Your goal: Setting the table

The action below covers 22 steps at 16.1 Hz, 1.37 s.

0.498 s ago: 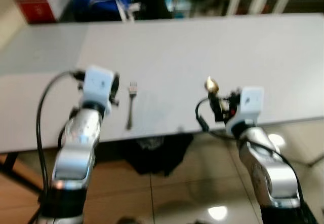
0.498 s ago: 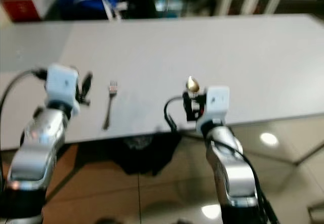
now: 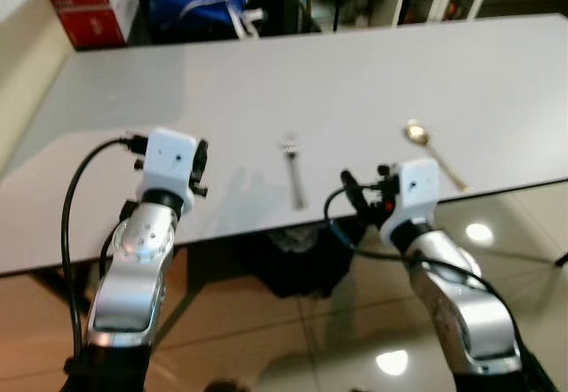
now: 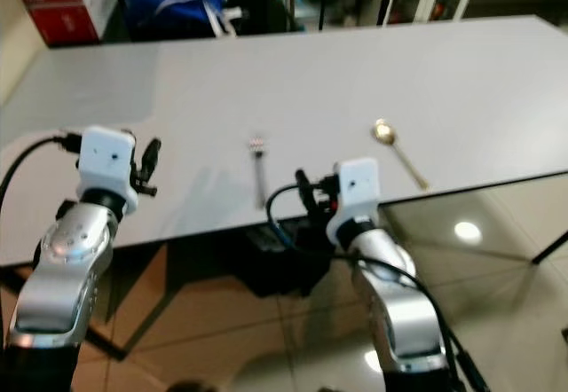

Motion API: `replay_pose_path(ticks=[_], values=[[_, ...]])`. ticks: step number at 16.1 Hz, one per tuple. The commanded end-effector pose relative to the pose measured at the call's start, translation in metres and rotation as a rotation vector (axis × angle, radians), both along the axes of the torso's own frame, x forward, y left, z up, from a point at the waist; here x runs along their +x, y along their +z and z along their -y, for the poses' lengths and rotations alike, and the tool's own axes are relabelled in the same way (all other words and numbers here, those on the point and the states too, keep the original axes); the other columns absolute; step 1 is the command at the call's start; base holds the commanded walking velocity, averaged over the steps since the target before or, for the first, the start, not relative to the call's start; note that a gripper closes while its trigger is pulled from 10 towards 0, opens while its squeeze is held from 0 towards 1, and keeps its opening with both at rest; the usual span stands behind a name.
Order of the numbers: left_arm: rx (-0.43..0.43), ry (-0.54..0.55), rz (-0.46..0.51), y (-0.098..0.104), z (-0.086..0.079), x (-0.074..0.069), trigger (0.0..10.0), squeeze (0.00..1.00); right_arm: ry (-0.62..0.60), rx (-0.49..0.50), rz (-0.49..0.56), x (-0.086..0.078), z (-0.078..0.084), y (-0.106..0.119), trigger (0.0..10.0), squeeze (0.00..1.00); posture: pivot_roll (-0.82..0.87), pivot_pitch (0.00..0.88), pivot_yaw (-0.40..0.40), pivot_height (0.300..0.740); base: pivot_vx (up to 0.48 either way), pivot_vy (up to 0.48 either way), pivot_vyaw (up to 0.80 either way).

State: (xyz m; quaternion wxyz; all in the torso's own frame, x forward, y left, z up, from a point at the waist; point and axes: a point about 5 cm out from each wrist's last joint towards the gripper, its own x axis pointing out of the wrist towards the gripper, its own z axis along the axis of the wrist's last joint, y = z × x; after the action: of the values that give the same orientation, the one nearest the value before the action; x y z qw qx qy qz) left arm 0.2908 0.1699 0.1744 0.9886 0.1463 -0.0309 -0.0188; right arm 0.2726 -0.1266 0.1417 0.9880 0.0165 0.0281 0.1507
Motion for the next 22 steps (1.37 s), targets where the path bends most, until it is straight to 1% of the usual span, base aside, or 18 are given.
replay_pose_path(ticks=[1, 4, 7, 10, 12, 15, 18, 22], values=[[0.011, 0.027, -0.008, 0.000, -0.006, -0.001, 10.0, 0.00, 0.035, 0.011, 0.020, 0.001, -0.007, 0.005, 10.0, 0.00, -0.02, 0.016, -0.004, 0.740, 0.000, 0.480, 0.00], [0.007, 0.034, 0.006, 0.005, -0.006, 0.002, 10.0, 0.00, 0.023, -0.014, 0.019, 0.003, -0.007, 0.004, 10.0, 0.00, -0.02, 0.003, -0.005, 0.740, 0.000, 0.480, 0.00], [-0.005, 0.028, 0.001, 0.005, -0.006, 0.003, 10.0, 0.00, -0.004, -0.055, 0.052, 0.004, -0.008, 0.006, 10.0, 0.00, -0.03, 0.000, 0.002, 0.740, 0.000, 0.480, 0.00], [-0.010, 0.032, 0.004, 0.005, -0.005, 0.003, 10.0, 0.00, -0.069, -0.093, 0.082, 0.008, -0.002, 0.008, 10.0, 0.00, -0.04, 0.000, -0.003, 0.740, 0.000, 0.480, 0.00], [-0.010, 0.032, 0.005, 0.004, -0.003, 0.002, 10.0, 0.00, -0.083, -0.113, 0.101, 0.009, 0.001, 0.009, 10.0, 0.00, -0.03, 0.000, -0.008, 0.740, 0.000, 0.480, 0.00], [-0.016, 0.028, 0.013, 0.005, 0.002, 0.002, 10.0, 0.00, -0.054, -0.081, 0.097, 0.011, 0.001, 0.011, 10.0, 0.00, -0.03, 0.000, -0.019, 0.740, 0.000, 0.480, 0.00], [-0.016, 0.047, 0.016, 0.003, -0.003, -0.001, 10.0, 0.00, -0.027, -0.080, 0.116, 0.013, -0.004, 0.014, 10.0, 0.00, -0.03, 0.000, -0.031, 0.740, 0.000, 0.480, 0.00], [-0.014, 0.058, 0.023, 0.003, -0.003, -0.001, 10.0, 0.00, -0.007, -0.066, 0.119, 0.014, -0.005, 0.013, 10.0, 0.00, -0.03, 0.000, -0.045, 0.740, 0.000, 0.480, 0.00]])
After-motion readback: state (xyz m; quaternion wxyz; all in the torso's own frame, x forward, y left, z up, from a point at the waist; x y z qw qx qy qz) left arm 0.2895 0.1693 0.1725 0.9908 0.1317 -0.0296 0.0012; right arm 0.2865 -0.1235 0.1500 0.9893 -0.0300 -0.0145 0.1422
